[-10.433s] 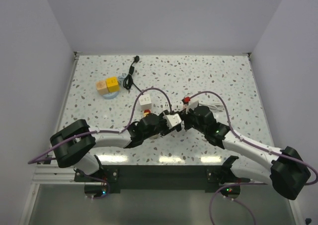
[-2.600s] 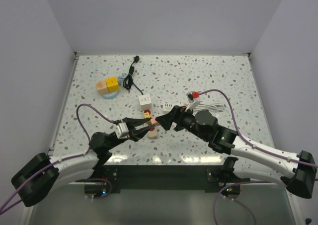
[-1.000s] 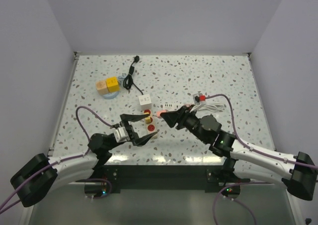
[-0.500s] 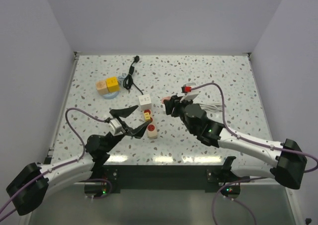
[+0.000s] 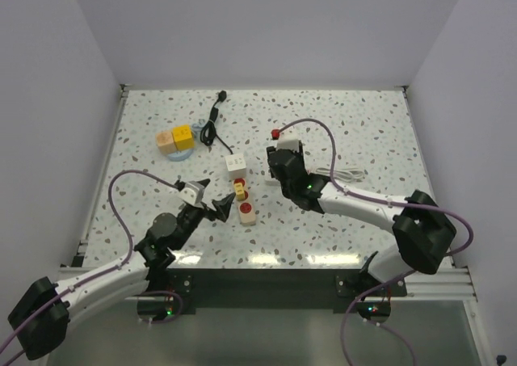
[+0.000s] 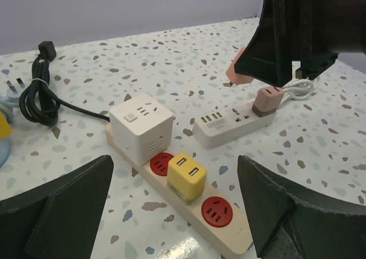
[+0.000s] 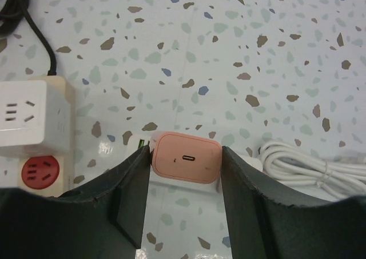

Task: Insert the plug

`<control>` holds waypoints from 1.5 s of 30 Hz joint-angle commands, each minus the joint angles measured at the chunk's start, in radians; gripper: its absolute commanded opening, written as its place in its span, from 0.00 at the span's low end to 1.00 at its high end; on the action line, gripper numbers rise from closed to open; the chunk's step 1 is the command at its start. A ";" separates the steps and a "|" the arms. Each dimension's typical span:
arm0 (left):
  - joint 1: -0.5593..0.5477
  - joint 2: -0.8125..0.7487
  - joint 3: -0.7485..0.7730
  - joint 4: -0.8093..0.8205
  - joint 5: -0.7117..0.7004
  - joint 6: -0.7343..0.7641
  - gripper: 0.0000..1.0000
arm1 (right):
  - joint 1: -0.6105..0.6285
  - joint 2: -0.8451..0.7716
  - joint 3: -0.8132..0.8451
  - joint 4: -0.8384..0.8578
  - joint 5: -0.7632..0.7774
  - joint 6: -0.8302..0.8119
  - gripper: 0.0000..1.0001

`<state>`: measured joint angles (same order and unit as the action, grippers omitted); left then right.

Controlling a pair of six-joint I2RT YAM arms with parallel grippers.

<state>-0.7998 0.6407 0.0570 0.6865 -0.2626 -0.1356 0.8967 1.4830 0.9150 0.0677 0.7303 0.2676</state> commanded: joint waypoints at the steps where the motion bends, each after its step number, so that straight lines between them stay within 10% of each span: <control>1: 0.001 0.020 0.052 -0.028 -0.032 -0.015 0.95 | -0.024 0.043 0.084 -0.058 0.041 -0.027 0.00; 45: 0.010 0.100 0.070 -0.004 0.011 -0.001 0.96 | -0.078 0.206 0.186 -0.330 -0.074 0.010 0.00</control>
<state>-0.7940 0.7422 0.0883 0.6544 -0.2577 -0.1383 0.8177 1.6840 1.0790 -0.2657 0.6437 0.2554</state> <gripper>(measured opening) 0.956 0.516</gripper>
